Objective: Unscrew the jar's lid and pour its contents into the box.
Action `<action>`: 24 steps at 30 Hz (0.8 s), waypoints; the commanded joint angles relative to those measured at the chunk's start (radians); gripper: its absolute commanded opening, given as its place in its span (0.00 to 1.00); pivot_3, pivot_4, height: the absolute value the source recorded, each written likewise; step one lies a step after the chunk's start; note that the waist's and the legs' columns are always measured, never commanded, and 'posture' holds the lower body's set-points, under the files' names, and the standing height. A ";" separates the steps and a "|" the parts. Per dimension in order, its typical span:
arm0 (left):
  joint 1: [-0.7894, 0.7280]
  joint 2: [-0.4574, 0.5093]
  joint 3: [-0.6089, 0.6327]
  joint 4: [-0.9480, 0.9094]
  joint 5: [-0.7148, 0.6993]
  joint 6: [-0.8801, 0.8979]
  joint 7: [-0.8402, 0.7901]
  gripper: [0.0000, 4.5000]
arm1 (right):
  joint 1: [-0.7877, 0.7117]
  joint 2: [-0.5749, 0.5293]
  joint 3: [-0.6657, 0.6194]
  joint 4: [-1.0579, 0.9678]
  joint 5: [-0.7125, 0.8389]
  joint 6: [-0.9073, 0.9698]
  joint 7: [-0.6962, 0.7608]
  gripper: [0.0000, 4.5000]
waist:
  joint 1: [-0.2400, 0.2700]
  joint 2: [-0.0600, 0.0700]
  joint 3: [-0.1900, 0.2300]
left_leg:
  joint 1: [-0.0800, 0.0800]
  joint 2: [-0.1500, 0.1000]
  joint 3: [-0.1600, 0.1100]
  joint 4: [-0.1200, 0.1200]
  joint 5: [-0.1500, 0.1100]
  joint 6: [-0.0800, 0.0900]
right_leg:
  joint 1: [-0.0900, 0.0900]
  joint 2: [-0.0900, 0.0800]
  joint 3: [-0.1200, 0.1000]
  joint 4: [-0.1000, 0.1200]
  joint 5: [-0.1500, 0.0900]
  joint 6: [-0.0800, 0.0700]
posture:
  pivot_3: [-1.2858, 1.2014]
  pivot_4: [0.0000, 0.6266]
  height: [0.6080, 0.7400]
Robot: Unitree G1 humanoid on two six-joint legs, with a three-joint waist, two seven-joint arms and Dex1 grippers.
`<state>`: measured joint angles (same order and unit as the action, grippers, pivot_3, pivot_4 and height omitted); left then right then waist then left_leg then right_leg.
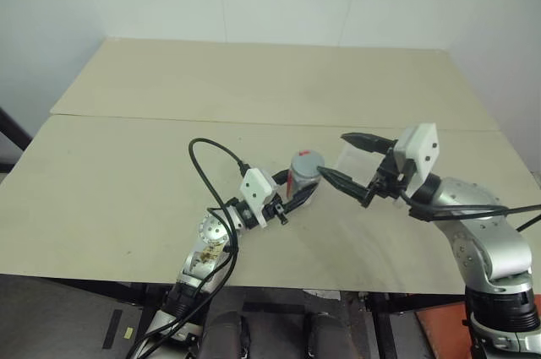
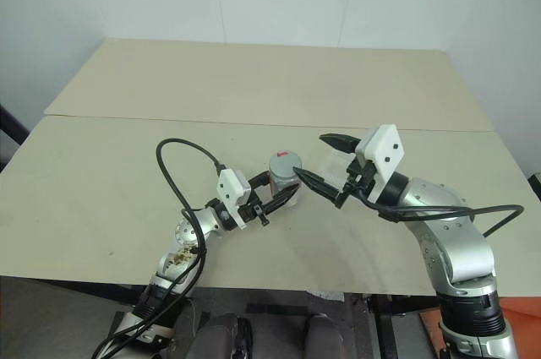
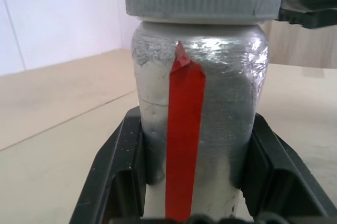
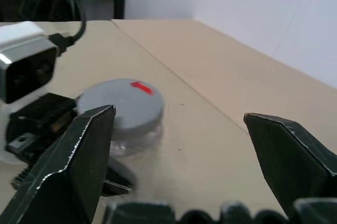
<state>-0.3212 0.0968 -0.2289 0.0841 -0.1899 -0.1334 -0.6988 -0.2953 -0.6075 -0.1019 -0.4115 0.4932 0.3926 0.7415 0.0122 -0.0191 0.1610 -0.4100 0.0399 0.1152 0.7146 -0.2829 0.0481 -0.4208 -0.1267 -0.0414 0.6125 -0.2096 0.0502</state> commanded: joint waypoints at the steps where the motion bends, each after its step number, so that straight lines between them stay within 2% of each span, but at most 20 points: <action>1: -0.021 -0.008 -0.002 -0.022 -0.010 -0.035 -0.010 0.43 | -0.001 -0.007 -0.044 -0.002 0.001 -0.029 -0.006 1.00 | 0.000 0.000 0.000 | 0.000 0.000 0.000 0.000 0.000 0.000 | 0.000 0.000 0.000 0.000 0.000 0.000 | 0.52 0.24 1.00; 8: -0.020 -0.007 0.000 -0.021 -0.006 -0.035 -0.011 0.43 | 0.006 -0.004 -0.086 -0.061 0.110 -0.006 0.031 1.00 | 0.000 0.000 0.000 | 0.000 0.000 0.000 0.000 0.000 0.000 | 0.000 0.000 0.000 0.000 0.000 0.000 | 0.52 0.24 1.00; 12: -0.019 -0.009 -0.001 -0.023 -0.004 -0.034 -0.010 0.43 | -0.004 0.007 -0.065 -0.086 0.156 0.015 0.022 1.00 | 0.000 0.000 0.000 | 0.000 0.000 0.000 0.000 0.000 0.000 | 0.000 0.000 0.000 0.000 0.000 0.000 | 0.52 0.24 1.00; 18: -0.027 -0.013 -0.001 -0.016 0.000 -0.038 -0.006 0.43 | -0.047 0.061 0.102 -0.066 0.013 -0.013 -0.023 1.00 | 0.000 0.000 0.000 | 0.000 0.000 -0.001 0.000 0.000 0.001 | 0.000 0.000 0.000 0.000 0.000 0.000 | 0.52 0.24 1.00; 24: -0.025 -0.016 -0.003 -0.019 0.002 -0.041 0.000 0.43 | -0.078 0.097 0.142 -0.025 -0.053 -0.037 -0.032 1.00 | 0.003 0.000 0.000 | 0.000 -0.001 -0.001 0.000 0.001 -0.001 | 0.000 0.000 0.000 0.000 0.000 0.000 | 0.52 0.24 1.00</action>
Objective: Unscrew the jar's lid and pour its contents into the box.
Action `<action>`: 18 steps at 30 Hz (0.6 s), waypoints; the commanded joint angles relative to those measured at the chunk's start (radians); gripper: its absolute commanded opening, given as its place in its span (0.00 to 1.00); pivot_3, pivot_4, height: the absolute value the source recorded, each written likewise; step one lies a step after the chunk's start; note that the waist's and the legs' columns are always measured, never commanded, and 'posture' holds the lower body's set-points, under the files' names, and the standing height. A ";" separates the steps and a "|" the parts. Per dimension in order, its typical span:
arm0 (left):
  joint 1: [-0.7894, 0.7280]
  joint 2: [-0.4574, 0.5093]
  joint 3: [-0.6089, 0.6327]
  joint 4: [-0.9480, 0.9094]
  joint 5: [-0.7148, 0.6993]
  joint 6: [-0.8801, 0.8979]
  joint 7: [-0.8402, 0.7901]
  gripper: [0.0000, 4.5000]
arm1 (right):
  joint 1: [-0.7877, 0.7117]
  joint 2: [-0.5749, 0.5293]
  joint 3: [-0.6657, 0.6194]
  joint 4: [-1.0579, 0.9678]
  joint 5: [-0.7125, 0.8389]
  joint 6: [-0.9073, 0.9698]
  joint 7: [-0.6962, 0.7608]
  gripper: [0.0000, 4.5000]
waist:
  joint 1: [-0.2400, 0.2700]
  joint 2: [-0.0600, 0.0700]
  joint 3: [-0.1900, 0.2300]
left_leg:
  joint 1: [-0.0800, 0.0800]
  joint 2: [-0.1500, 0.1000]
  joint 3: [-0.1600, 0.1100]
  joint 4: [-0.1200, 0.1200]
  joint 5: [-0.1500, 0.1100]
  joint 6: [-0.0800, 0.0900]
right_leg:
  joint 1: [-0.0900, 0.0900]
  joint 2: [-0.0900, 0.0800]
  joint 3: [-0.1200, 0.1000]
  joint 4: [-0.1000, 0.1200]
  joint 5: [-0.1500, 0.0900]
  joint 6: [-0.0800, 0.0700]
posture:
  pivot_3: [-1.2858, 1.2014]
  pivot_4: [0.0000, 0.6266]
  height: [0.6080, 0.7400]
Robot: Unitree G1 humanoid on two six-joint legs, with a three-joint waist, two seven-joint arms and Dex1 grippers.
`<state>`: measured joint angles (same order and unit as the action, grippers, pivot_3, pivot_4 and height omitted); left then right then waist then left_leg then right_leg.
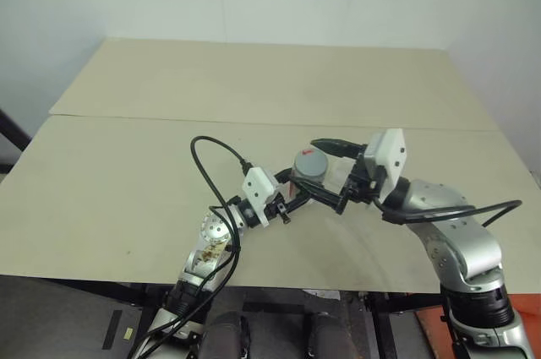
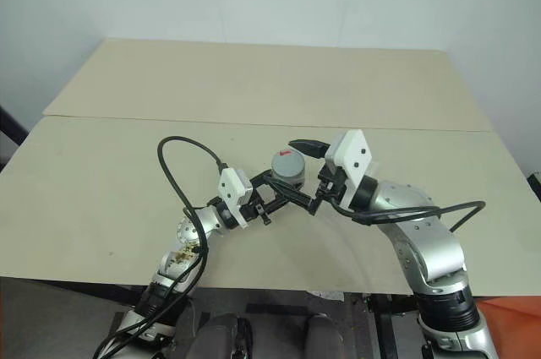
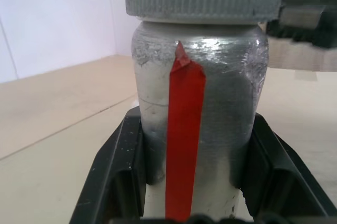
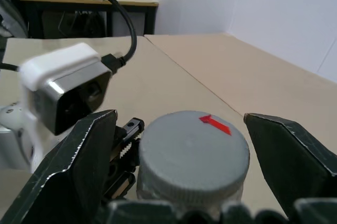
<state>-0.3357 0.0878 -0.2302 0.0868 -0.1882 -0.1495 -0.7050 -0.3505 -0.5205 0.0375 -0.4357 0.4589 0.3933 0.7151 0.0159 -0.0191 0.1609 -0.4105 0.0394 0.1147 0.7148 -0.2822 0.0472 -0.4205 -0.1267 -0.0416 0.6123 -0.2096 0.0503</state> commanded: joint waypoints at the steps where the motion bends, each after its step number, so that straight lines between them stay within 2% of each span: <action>1: -0.010 -0.008 -0.002 -0.022 0.001 -0.025 0.008 0.43 | -0.030 0.016 0.006 0.009 -0.026 -0.039 -0.007 1.00 | -0.002 0.000 0.000 | 0.000 0.000 0.000 0.000 0.000 0.000 | 0.000 0.000 0.000 0.000 0.000 0.000 | 0.52 0.24 1.00; 9: -0.005 -0.010 -0.006 -0.023 0.002 -0.028 0.014 0.43 | -0.063 0.053 -0.003 0.055 -0.060 -0.046 -0.033 1.00 | -0.004 0.000 0.000 | 0.000 0.000 0.000 0.000 0.000 0.000 | 0.000 0.000 0.000 0.000 0.000 0.000 | 0.52 0.24 1.00; 18: -0.004 -0.006 -0.004 -0.020 0.002 -0.032 0.016 0.43 | 0.001 0.020 -0.063 0.036 -0.044 -0.061 -0.019 1.00 | -0.004 0.000 0.000 | 0.000 0.000 0.000 0.000 0.000 0.000 | 0.000 0.000 0.000 0.000 0.000 0.000 | 0.52 0.24 1.00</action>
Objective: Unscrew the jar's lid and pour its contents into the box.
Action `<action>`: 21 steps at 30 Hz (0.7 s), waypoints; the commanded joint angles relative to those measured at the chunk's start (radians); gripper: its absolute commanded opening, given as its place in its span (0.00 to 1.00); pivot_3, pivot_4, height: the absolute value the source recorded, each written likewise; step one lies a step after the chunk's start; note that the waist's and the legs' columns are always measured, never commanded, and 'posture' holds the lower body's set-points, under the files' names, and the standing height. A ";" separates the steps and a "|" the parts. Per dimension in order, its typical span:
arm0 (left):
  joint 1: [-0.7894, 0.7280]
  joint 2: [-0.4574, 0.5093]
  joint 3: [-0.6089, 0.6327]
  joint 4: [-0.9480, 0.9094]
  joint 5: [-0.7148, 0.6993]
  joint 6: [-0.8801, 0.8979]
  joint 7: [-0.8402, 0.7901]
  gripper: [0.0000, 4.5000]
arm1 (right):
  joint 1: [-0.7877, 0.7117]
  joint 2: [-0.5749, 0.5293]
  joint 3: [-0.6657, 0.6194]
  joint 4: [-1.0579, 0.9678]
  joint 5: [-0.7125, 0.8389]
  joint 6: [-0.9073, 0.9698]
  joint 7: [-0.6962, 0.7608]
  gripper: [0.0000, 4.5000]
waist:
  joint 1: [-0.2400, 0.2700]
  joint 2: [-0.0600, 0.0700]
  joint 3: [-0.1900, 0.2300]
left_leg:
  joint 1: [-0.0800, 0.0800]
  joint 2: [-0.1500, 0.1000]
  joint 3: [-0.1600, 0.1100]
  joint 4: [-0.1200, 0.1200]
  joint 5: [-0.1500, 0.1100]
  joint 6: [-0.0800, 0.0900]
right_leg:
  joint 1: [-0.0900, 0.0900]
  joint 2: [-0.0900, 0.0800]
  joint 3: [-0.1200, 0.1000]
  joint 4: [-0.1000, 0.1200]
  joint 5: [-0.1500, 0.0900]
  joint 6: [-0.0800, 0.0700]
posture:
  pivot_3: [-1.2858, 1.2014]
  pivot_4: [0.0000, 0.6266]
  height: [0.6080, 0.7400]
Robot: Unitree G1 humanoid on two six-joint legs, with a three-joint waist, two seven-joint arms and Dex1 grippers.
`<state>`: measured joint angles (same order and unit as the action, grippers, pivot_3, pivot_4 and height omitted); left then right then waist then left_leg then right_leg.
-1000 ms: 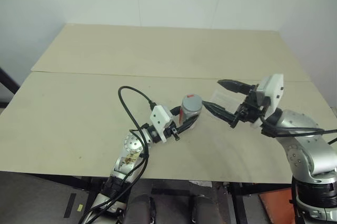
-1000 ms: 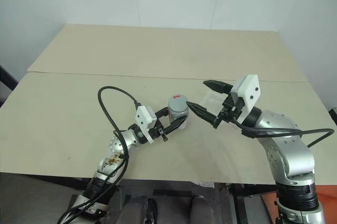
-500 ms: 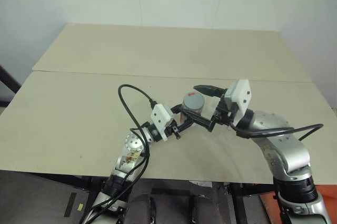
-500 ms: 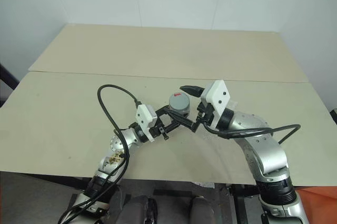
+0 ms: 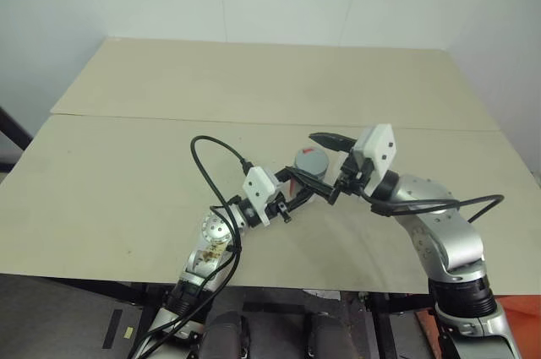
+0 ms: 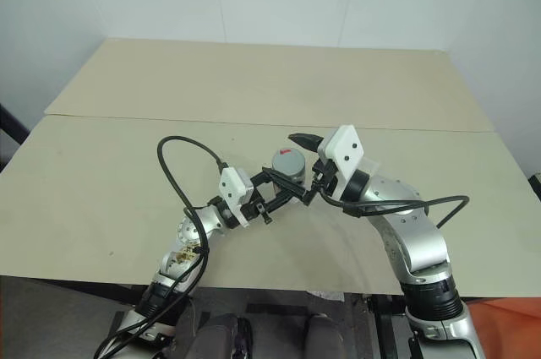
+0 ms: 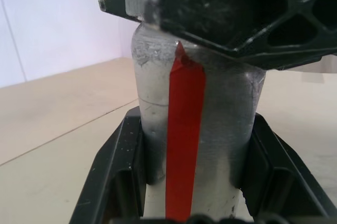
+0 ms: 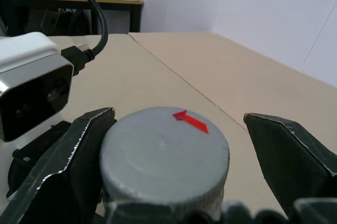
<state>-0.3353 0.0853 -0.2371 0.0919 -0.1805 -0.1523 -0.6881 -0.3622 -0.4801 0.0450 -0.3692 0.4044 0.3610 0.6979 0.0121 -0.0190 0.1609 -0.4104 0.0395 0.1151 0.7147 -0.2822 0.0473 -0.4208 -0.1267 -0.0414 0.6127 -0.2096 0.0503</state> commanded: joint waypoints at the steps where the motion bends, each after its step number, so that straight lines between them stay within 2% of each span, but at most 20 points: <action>1: -0.005 -0.003 0.003 -0.025 -0.006 -0.029 -0.001 0.43 | 0.017 -0.027 -0.079 -0.030 0.013 -0.029 -0.002 1.00 | 0.000 0.000 0.000 | 0.000 0.000 0.000 0.000 0.000 0.000 | 0.000 0.000 0.000 0.000 0.000 0.000 | 0.52 0.24 1.00; 21: -0.011 0.009 0.005 -0.020 -0.015 -0.026 -0.020 0.43 | 0.107 -0.116 -0.180 0.001 0.035 -0.120 0.072 1.00 | 0.002 0.000 0.000 | 0.000 0.000 0.000 0.000 0.000 0.000 | 0.001 0.000 0.000 0.000 0.000 0.000 | 0.52 0.24 1.00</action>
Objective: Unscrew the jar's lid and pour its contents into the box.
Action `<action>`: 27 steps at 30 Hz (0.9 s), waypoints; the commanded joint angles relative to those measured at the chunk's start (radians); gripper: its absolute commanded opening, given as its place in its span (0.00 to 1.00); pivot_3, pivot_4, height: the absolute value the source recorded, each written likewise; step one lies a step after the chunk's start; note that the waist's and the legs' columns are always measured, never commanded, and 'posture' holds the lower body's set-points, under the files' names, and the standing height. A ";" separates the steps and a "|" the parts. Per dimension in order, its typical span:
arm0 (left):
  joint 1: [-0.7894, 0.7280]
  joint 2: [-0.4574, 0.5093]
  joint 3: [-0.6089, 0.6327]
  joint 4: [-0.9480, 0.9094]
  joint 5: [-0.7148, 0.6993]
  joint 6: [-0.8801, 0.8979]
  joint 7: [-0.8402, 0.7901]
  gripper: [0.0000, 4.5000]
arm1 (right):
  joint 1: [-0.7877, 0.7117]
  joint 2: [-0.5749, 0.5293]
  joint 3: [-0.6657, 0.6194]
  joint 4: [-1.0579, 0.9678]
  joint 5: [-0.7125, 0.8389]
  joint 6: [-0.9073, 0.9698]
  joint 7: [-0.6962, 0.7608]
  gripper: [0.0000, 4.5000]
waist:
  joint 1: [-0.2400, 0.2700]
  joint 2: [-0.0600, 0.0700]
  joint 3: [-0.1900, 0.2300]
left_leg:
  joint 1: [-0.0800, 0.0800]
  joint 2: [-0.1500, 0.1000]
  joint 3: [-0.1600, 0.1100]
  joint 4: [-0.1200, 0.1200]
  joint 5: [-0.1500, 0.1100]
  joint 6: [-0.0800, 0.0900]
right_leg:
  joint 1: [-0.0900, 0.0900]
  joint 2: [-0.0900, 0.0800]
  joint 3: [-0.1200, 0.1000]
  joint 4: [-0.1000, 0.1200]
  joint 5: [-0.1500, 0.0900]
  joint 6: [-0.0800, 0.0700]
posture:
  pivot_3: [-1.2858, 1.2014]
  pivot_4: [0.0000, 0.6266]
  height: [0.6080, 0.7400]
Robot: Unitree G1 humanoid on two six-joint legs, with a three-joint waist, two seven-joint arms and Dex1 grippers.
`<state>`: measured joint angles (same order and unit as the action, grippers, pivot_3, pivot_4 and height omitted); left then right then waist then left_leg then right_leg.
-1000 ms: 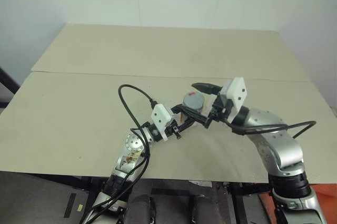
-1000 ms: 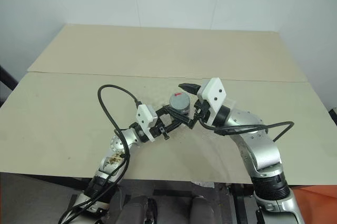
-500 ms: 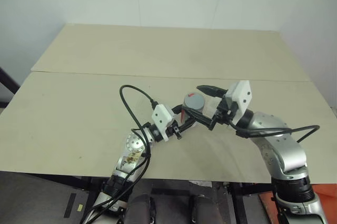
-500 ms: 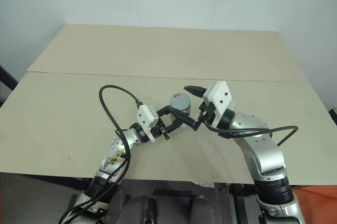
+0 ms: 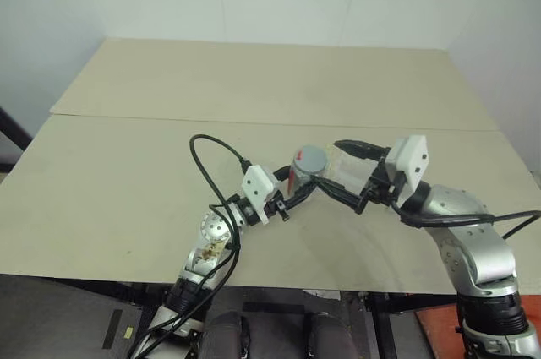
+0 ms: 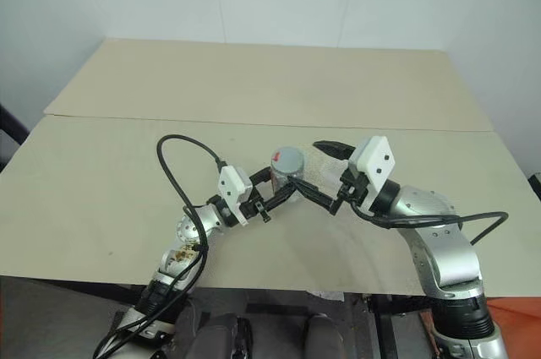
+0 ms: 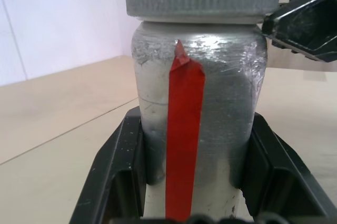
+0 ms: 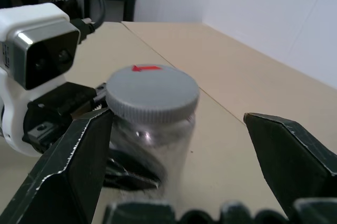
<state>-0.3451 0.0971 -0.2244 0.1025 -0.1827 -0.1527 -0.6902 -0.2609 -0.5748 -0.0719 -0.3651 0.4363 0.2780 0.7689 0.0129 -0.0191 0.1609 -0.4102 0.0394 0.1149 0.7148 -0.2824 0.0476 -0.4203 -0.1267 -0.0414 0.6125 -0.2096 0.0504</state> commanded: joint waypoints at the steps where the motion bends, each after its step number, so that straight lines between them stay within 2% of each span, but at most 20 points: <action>1: -0.001 -0.002 -0.007 -0.031 -0.012 -0.025 -0.018 0.43 | 0.012 -0.025 -0.068 -0.002 0.002 -0.045 0.007 1.00 | 0.002 0.000 0.000 | 0.000 0.000 0.000 0.000 0.000 0.000 | 0.000 0.000 0.000 0.000 0.000 0.000 | 0.52 0.24 1.00; 15: 0.000 -0.011 -0.015 -0.021 -0.005 -0.033 -0.027 0.43 | 0.057 -0.117 -0.093 -0.090 0.115 -0.009 0.140 1.00 | 0.000 0.000 0.000 | 0.000 0.000 -0.001 0.000 0.000 0.001 | 0.000 0.000 0.000 0.000 0.000 0.000 | 0.52 0.24 1.00; 27: -0.001 -0.012 -0.014 -0.019 0.000 -0.041 -0.023 0.43 | -0.100 0.006 0.076 -0.081 0.030 0.013 0.017 1.00 | 0.001 0.000 0.000 | 0.000 0.000 -0.001 0.000 0.000 0.000 | 0.000 0.000 0.000 0.000 0.000 0.000 | 0.52 0.24 1.00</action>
<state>-0.3408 0.0916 -0.2354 0.1028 -0.1806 -0.1718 -0.7156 -0.3403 -0.5712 0.0019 -0.4348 0.4726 0.2968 0.7983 0.0137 -0.0191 0.1610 -0.4101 0.0390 0.1142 0.7151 -0.2822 0.0474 -0.4201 -0.1269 -0.0412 0.6125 -0.2096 0.0504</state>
